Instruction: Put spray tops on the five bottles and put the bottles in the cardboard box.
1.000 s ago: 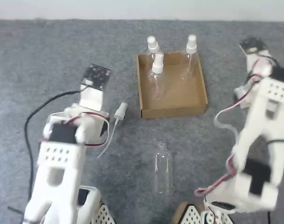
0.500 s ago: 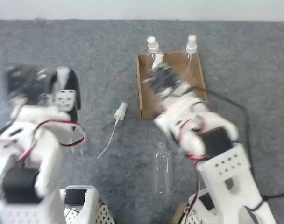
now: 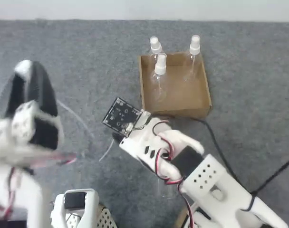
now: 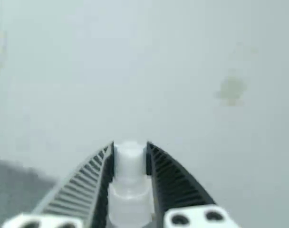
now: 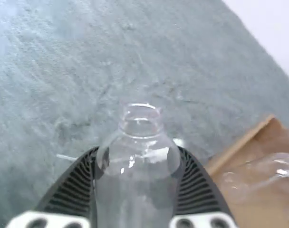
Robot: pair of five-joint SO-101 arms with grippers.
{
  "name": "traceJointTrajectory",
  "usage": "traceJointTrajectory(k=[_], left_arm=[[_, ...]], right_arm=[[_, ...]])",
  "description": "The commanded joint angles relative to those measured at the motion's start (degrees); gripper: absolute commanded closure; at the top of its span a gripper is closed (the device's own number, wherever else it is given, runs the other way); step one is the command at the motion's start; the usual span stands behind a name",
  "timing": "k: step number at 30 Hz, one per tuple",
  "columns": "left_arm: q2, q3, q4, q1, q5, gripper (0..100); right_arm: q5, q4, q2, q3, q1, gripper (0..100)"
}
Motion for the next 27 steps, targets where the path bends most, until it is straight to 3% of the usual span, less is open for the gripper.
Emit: traceJointTrajectory(k=[1, 10, 27], left_arm=[[-2.81, 5.67, -6.77, -0.35, 1.32, 99], [-2.90, 20.00, -16.00, -0.35, 1.32, 99], [-2.90, 23.16, -19.43, 5.98, 1.41, 99]], right_arm=[[-2.37, -8.66, -1.36, 3.60, -1.45, 99.3], [-2.64, -12.09, -7.52, 9.23, -1.54, 99.3], [-2.64, -12.00, -11.30, 12.13, -1.54, 99.3]])
